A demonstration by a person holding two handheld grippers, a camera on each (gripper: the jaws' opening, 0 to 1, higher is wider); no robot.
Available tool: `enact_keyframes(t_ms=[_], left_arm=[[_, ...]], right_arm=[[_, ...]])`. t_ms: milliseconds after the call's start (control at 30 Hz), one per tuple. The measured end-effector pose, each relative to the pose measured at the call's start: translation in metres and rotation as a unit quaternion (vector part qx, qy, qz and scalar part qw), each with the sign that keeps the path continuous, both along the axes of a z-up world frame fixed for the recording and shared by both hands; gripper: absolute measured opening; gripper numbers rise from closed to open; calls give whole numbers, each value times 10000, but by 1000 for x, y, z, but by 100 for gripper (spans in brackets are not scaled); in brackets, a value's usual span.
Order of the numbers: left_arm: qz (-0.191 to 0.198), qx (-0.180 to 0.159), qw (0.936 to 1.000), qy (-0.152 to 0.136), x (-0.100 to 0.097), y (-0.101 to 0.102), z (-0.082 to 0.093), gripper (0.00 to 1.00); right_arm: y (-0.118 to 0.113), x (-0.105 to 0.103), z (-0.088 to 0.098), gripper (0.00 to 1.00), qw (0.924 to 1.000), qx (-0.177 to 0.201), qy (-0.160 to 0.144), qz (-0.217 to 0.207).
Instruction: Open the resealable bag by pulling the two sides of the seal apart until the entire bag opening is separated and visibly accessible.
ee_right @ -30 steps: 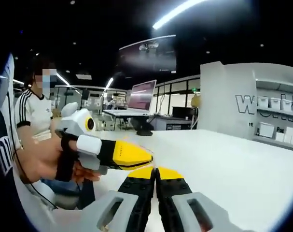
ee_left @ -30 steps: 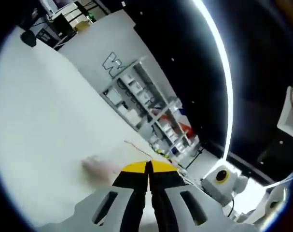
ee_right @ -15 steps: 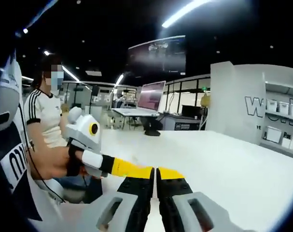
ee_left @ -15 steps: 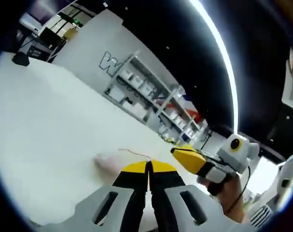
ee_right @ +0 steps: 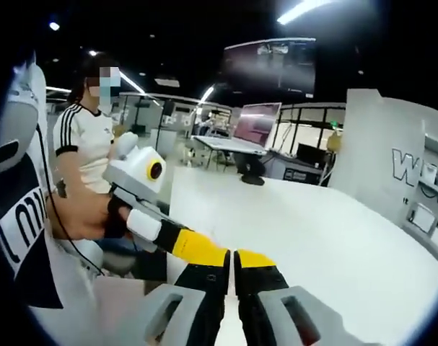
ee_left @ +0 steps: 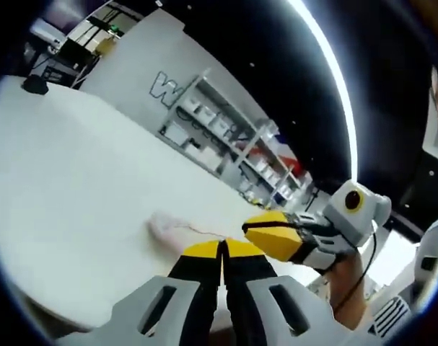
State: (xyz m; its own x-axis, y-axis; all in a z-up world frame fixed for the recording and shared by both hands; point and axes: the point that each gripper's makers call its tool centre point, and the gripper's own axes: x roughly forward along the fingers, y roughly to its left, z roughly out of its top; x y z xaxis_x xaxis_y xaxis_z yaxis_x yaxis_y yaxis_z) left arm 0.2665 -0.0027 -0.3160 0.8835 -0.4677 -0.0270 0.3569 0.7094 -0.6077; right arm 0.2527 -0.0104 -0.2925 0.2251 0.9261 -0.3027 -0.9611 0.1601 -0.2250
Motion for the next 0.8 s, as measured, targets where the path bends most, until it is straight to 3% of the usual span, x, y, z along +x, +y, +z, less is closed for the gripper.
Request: enact_keyframes(t_ms=[333, 800], left_arm=[[2, 87, 10000, 13, -3, 1, -3, 1], [4, 351, 9994, 54, -5, 0, -8, 1]], right_arm=[[2, -1, -13, 1, 9984, -498, -172, 208], [6, -2, -27, 0, 9931, -1059, -85, 505]])
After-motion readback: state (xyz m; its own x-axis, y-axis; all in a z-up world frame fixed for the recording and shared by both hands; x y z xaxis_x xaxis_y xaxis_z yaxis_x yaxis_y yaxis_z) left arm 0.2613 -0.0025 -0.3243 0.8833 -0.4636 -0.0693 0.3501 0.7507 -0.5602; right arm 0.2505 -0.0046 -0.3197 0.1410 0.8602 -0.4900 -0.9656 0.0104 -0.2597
